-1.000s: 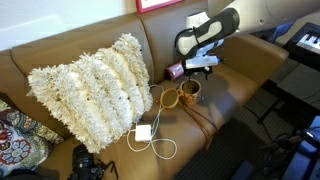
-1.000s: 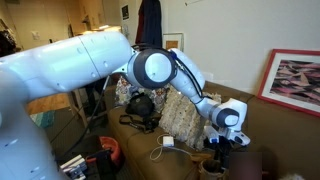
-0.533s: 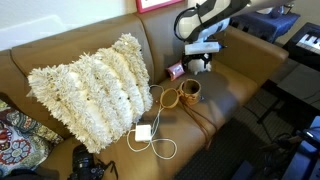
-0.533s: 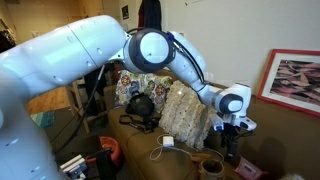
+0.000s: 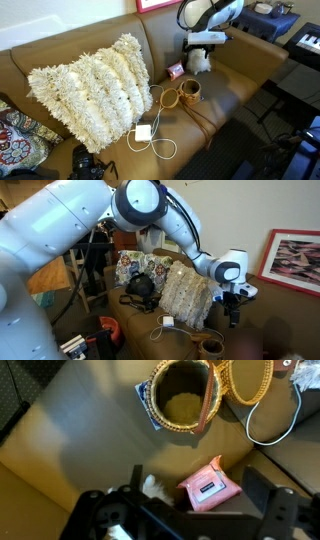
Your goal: Move the brown bag to the left side of the sofa
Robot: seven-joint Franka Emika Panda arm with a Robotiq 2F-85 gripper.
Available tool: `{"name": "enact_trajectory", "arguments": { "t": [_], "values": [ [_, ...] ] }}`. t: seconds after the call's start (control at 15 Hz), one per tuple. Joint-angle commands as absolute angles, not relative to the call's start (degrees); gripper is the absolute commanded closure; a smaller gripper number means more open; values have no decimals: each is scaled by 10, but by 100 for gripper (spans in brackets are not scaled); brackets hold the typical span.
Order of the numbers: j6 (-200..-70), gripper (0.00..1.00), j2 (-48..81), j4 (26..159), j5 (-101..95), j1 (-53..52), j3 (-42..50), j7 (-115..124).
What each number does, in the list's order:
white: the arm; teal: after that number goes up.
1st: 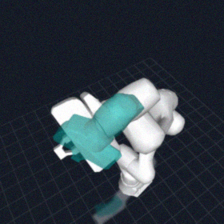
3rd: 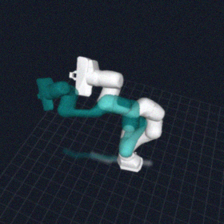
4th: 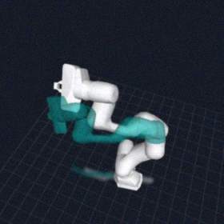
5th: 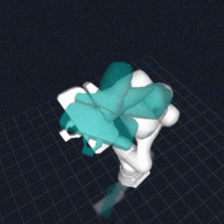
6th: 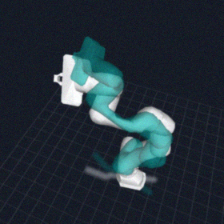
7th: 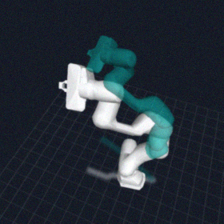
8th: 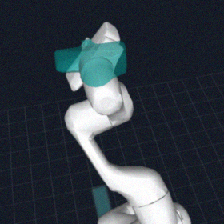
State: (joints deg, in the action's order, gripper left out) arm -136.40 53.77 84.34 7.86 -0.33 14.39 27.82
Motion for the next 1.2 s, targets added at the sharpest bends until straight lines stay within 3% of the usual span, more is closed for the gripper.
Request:
{"name": "enact_trajectory", "arguments": {
  "t": [0.0, 0.67, 1.07, 1.13],
  "values": [
    [-1436, 0, 428, 973, 62, -18, 145, 279],
    [-1518, 0, 243, 1136, 44, -20, 140, 276],
    [-1534, 0, 212, 1186, 15, -33, 151, 322],
    [-1501, 0, 227, 1147, 27, -15, 136, 297]
  ]
}}
